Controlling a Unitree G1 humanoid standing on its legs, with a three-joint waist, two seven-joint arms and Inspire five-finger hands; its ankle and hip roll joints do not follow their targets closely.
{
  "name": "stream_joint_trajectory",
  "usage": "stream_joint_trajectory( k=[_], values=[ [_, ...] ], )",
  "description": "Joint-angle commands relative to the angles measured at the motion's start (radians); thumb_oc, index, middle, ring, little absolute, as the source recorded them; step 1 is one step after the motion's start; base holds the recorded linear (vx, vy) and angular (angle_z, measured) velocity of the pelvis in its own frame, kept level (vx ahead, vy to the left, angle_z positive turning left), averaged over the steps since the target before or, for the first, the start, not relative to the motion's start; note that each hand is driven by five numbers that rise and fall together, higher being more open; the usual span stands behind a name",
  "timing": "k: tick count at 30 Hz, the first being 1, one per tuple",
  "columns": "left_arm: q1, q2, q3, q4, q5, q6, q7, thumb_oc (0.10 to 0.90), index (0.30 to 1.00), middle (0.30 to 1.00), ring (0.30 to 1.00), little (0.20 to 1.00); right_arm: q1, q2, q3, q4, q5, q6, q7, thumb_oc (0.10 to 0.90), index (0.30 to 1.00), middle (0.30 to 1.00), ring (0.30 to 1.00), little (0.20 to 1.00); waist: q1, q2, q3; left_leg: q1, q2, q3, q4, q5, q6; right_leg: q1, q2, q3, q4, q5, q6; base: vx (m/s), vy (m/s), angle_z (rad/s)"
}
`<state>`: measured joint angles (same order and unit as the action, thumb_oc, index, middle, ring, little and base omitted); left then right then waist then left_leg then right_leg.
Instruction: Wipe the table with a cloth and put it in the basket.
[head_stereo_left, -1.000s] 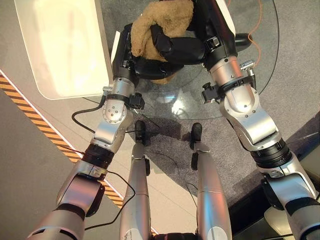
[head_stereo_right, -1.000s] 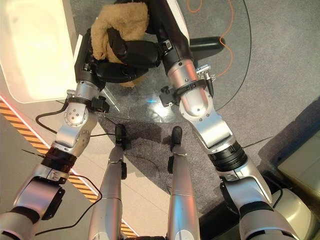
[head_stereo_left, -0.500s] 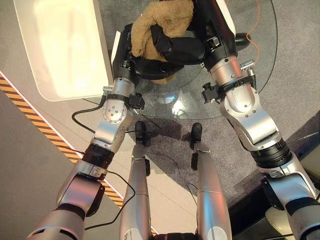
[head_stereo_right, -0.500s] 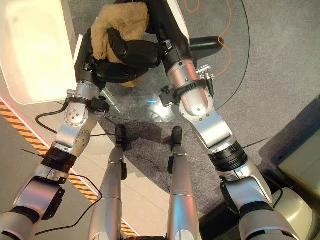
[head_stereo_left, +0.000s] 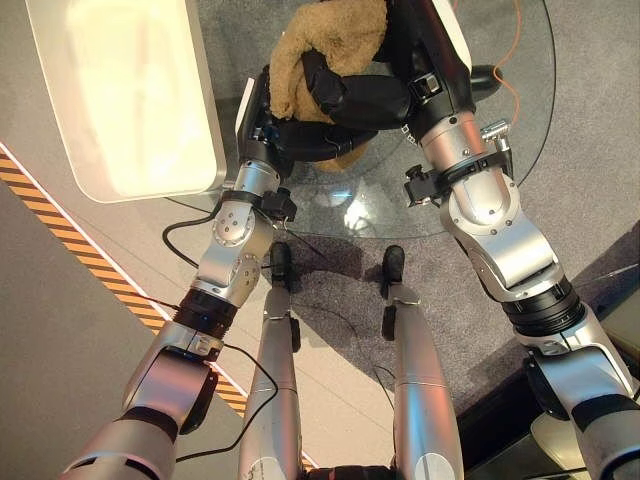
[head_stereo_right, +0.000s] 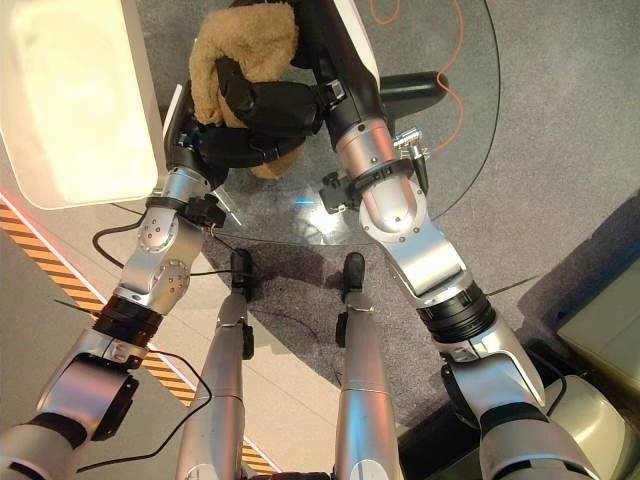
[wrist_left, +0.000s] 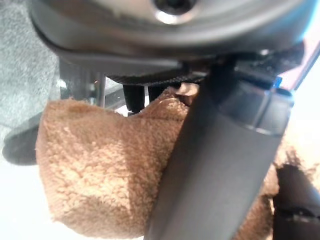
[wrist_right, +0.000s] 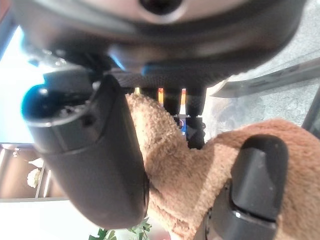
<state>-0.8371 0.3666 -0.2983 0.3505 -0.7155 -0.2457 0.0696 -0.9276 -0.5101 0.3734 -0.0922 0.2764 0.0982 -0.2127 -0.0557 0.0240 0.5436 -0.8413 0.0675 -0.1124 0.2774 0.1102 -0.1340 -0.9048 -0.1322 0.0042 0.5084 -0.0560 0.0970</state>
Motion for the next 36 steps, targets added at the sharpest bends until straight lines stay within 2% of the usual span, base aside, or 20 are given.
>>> stream_joint_trajectory(
  k=[1,8,13,14,15,16,36],
  values=[
    [-0.087,-0.028,-0.02,-0.073,-0.021,-0.043,-0.088,0.1,0.3,0.3,0.3,0.2,-0.241,0.06,-0.063,-0.23,0.039,-0.16,-0.015,0.1,0.3,0.3,0.3,0.2,0.011,-0.035,-0.024,0.046,-0.086,0.108,-0.016,-0.039,0.109,0.092,0.144,-0.035,-0.155,0.046,-0.056,0.0,0.0,0.0],
    [-0.082,-0.035,-0.015,-0.077,-0.079,-0.033,-0.121,0.1,0.3,0.3,0.3,0.2,-0.238,0.06,-0.06,-0.23,0.037,-0.163,-0.014,0.1,0.3,0.3,0.3,0.2,0.009,-0.032,-0.024,0.05,-0.087,0.109,-0.017,-0.04,0.109,0.095,0.143,-0.034,-0.157,0.044,-0.056,0.0,0.0,0.0],
    [-0.088,-0.037,-0.021,-0.078,-0.067,-0.033,-0.119,0.1,0.3,0.3,0.3,0.2,-0.242,0.06,-0.057,-0.228,0.039,-0.158,-0.019,0.1,0.3,0.3,0.3,0.2,0.008,-0.032,-0.024,0.046,-0.086,0.11,-0.013,-0.041,0.108,0.093,0.142,-0.033,-0.156,0.044,-0.056,0.0,0.0,0.0],
    [-0.088,-0.036,-0.023,-0.08,-0.074,-0.033,-0.12,0.1,0.3,0.3,0.3,0.2,-0.24,0.059,-0.056,-0.227,0.039,-0.159,-0.022,0.122,0.319,0.319,0.319,0.222,0.007,-0.032,-0.024,0.047,-0.087,0.109,-0.013,-0.041,0.109,0.093,0.142,-0.033,-0.156,0.045,-0.056,0.0,0.0,0.0],
    [-0.088,-0.035,-0.023,-0.079,-0.079,-0.033,-0.123,0.1,0.3,0.3,0.3,0.2,-0.24,0.058,-0.057,-0.225,0.045,-0.157,-0.024,0.482,0.627,0.627,0.627,0.582,0.008,-0.033,-0.024,0.047,-0.087,0.109,-0.012,-0.041,0.109,0.093,0.142,-0.033,-0.155,0.045,-0.056,0.0,0.0,0.0],
    [-0.087,-0.036,-0.023,-0.078,-0.08,-0.035,-0.125,0.1,0.3,0.3,0.3,0.2,-0.241,0.057,-0.057,-0.225,0.046,-0.153,-0.027,0.8,0.9,0.9,0.9,0.9,0.008,-0.033,-0.024,0.047,-0.087,0.109,-0.012,-0.041,0.109,0.093,0.142,-0.033,-0.155,0.044,-0.056,0.0,0.0,0.0],
    [-0.087,-0.038,-0.012,-0.079,-0.085,-0.046,-0.12,0.1,0.3,0.3,0.3,0.2,-0.228,0.064,-0.063,-0.222,0.034,-0.156,-0.033,0.8,0.9,0.9,0.9,0.9,0.004,-0.031,-0.024,0.047,-0.089,0.113,-0.018,-0.042,0.112,0.092,0.139,-0.028,-0.168,0.051,-0.055,0.0,0.0,0.0]
  ],
)
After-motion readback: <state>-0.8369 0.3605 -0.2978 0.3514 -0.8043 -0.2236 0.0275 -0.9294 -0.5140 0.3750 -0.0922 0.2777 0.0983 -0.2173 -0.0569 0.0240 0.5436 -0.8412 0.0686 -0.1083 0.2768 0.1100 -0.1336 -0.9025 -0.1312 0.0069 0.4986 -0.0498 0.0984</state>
